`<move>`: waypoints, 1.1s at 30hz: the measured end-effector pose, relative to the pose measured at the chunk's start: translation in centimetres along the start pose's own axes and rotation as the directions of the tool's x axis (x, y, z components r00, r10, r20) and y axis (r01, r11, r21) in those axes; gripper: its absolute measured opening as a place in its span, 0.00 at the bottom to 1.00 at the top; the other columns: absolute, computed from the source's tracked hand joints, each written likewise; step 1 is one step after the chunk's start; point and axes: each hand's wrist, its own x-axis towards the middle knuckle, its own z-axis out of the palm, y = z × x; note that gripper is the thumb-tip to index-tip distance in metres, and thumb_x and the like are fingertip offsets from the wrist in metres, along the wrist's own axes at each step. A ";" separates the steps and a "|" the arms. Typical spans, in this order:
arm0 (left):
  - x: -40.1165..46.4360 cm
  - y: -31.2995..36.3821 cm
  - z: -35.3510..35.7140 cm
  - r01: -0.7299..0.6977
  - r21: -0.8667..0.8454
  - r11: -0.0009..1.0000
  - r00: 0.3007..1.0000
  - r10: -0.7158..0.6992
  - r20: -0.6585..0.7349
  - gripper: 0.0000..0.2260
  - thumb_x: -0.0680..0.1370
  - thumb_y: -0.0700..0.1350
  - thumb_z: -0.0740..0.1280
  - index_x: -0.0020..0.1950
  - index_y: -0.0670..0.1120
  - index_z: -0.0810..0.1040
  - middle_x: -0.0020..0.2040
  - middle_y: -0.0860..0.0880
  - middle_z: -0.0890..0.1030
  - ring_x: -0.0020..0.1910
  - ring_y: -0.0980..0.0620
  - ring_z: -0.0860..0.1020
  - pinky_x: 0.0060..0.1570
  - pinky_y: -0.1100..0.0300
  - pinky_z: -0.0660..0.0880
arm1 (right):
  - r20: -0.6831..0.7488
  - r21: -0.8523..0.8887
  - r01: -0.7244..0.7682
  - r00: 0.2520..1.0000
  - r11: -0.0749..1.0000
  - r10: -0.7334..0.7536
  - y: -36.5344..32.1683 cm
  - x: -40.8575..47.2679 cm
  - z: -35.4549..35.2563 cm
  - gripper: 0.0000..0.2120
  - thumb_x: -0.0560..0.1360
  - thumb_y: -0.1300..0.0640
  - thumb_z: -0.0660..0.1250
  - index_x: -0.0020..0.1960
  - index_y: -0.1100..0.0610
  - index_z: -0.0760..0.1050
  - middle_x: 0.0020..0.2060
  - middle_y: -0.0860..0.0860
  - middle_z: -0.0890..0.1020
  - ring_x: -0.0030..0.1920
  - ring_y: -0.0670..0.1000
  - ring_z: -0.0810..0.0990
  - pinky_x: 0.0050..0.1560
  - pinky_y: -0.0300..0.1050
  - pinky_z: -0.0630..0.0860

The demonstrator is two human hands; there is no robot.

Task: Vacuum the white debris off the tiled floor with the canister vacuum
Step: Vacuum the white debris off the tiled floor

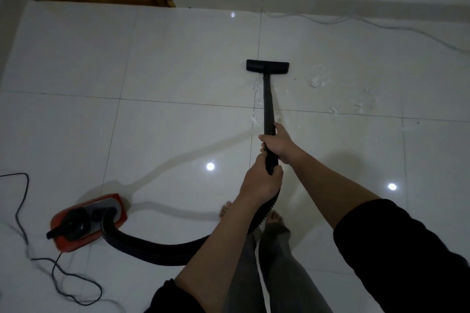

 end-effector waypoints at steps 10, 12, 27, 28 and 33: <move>-3.5 -1.4 2.0 0.009 -0.003 1.000 1.000 -0.009 0.005 0.18 0.79 0.49 0.58 0.69 0.52 0.64 0.45 0.51 0.78 0.42 0.49 0.79 0.47 0.49 0.79 | -0.004 0.040 -0.043 0.999 0.998 0.043 2.8 -3.5 -0.9 0.26 0.79 0.66 0.64 0.74 0.58 0.58 0.40 0.59 0.73 0.30 0.51 0.73 0.32 0.43 0.75; -4.2 -1.6 2.2 0.010 -0.013 1.000 1.000 -0.010 0.007 0.17 0.79 0.49 0.58 0.69 0.52 0.64 0.43 0.52 0.77 0.40 0.51 0.78 0.43 0.53 0.78 | -0.007 0.032 -0.057 0.998 0.998 0.057 3.3 -4.0 -0.9 0.30 0.79 0.65 0.64 0.76 0.56 0.56 0.39 0.58 0.74 0.30 0.51 0.74 0.32 0.43 0.75; -8.6 -3.5 3.6 0.041 0.006 0.999 0.999 -0.041 -0.027 0.20 0.79 0.50 0.59 0.71 0.54 0.63 0.50 0.51 0.79 0.46 0.52 0.79 0.47 0.56 0.75 | 0.034 -0.021 -0.084 0.996 0.996 0.085 5.9 -7.9 -0.5 0.32 0.79 0.65 0.64 0.78 0.54 0.53 0.40 0.57 0.73 0.29 0.50 0.74 0.31 0.43 0.75; -8.8 -3.7 3.7 0.042 0.016 0.999 0.999 -0.042 -0.028 0.20 0.79 0.51 0.59 0.71 0.55 0.63 0.51 0.52 0.79 0.46 0.52 0.79 0.49 0.55 0.76 | 0.036 -0.027 -0.085 0.996 0.996 0.086 6.1 -8.0 -0.5 0.31 0.79 0.65 0.64 0.77 0.54 0.54 0.40 0.57 0.73 0.29 0.50 0.74 0.31 0.43 0.76; -9.7 -4.6 4.0 0.042 0.060 0.997 0.999 -0.040 -0.032 0.20 0.78 0.54 0.58 0.70 0.56 0.62 0.47 0.52 0.80 0.42 0.53 0.79 0.47 0.53 0.77 | 0.038 -0.058 -0.094 0.995 0.994 0.096 6.9 -8.8 -0.2 0.27 0.79 0.64 0.64 0.74 0.55 0.58 0.41 0.56 0.73 0.28 0.49 0.75 0.29 0.40 0.76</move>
